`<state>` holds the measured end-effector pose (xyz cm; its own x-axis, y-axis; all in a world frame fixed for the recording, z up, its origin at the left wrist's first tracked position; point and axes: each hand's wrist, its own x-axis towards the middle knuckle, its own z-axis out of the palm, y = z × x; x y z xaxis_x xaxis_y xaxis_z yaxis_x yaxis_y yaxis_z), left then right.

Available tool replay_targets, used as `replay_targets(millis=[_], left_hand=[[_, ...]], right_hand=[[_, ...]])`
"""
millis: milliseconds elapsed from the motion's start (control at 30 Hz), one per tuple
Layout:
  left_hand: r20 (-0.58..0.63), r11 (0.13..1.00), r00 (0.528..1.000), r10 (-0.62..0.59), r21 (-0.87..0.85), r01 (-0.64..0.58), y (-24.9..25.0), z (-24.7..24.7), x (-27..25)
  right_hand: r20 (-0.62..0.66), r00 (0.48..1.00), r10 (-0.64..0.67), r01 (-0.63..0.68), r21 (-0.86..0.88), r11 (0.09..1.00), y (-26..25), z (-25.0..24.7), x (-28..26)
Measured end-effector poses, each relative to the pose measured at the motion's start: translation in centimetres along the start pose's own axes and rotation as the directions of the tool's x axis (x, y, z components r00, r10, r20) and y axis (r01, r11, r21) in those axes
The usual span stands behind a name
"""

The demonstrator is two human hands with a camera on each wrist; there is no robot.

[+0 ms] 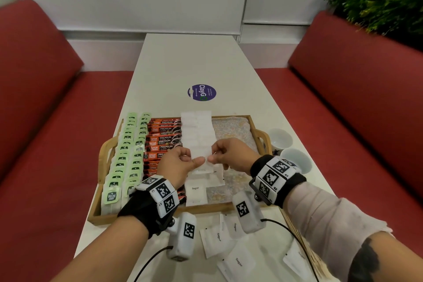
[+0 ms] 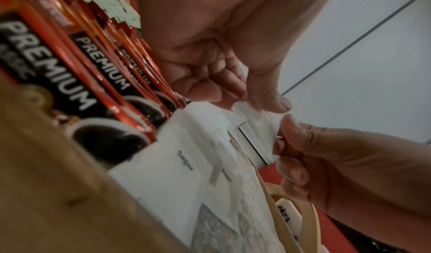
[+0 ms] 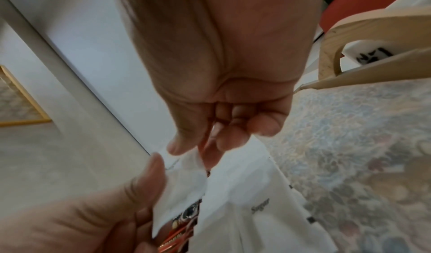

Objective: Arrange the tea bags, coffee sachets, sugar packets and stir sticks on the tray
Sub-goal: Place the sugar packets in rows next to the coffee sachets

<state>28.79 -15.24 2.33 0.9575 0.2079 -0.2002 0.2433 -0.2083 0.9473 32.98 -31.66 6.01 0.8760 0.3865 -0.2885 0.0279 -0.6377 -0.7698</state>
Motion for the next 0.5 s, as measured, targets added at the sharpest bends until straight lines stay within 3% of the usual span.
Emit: replay_targets(millis=[167, 500], left_hand=[[0.029, 1.000, 1.000, -0.004, -0.012, 0.004, 0.2, 0.6, -0.6], [-0.078, 0.998, 0.996, 0.049, 0.053, -0.045, -0.4, 0.4, -0.7]], right_hand=[[-0.023, 0.998, 0.052, -0.053, -0.044, 0.998, 0.9, -0.2, -0.6], [-0.008, 0.970, 0.244, -0.242, -0.171, 0.955, 3.1, 1.2, -0.8]])
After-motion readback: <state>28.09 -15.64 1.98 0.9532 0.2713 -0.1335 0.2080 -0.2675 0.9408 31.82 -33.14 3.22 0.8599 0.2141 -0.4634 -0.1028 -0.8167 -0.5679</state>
